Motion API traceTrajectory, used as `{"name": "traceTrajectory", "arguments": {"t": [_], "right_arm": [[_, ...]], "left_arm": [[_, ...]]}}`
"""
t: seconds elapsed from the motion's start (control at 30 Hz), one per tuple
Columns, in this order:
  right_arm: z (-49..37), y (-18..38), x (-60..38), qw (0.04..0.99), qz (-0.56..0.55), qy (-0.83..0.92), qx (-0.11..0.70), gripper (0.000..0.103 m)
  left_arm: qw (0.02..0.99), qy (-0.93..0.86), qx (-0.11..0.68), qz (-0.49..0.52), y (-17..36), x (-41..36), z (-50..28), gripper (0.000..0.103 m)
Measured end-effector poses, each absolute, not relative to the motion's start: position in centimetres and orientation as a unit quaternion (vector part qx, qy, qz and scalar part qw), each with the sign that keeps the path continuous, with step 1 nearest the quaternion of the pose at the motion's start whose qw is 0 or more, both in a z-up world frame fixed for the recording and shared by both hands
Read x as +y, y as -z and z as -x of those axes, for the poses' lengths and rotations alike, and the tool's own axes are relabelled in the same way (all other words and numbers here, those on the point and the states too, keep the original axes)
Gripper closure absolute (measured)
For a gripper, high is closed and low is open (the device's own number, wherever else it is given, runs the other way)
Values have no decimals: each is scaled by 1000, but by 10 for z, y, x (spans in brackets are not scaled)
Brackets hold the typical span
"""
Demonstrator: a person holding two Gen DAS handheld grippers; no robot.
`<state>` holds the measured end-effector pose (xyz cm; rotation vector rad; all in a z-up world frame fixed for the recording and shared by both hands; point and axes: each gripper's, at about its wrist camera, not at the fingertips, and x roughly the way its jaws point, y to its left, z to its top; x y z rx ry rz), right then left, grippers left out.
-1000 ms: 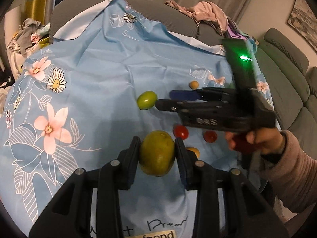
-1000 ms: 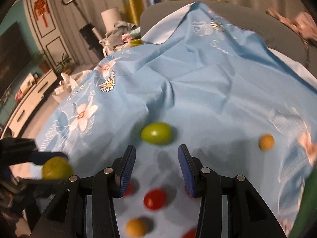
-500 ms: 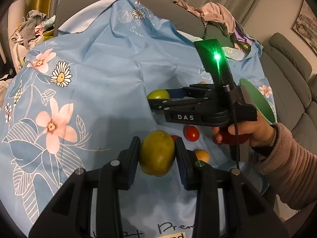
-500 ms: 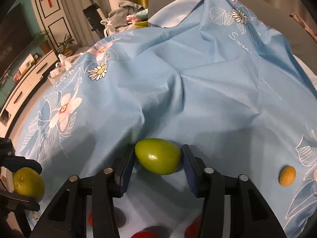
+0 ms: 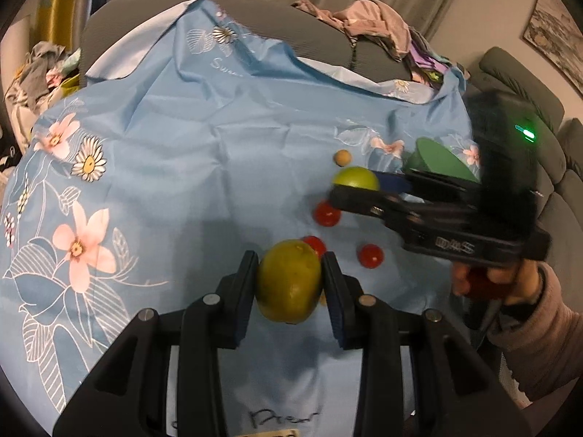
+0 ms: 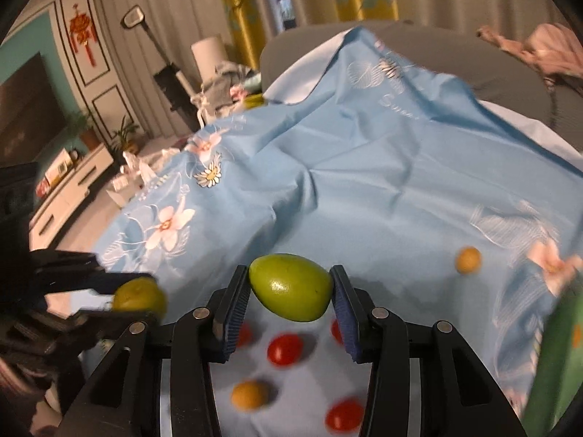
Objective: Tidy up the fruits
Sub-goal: 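Carry both fruits into the green bowl and open both tools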
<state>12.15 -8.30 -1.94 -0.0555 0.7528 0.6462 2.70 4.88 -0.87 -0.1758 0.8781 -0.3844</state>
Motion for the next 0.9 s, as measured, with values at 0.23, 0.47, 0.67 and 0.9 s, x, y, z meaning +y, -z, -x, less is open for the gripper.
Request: {"name": "traceTrajectory", "arguments": {"t": [0.23,0.47,0.67,0.9], "right_arm": [[-75,11,-142,896,-26,-273,350,57],[-49,1,-203,918,-62,-221,324,57],[-33,-5,-250,934,-96,-173,299,57],[-26,-1,-298,943,-124,-114,288,57]], "left_arm": [[883,193,425,46,-2,11,-26,68],[879,225,419,18,-13,-31,-31,68],[876,272,400,-1,-29,-77,-45,68],[861,331,386,-14,-40,-143,-75,68]]}}
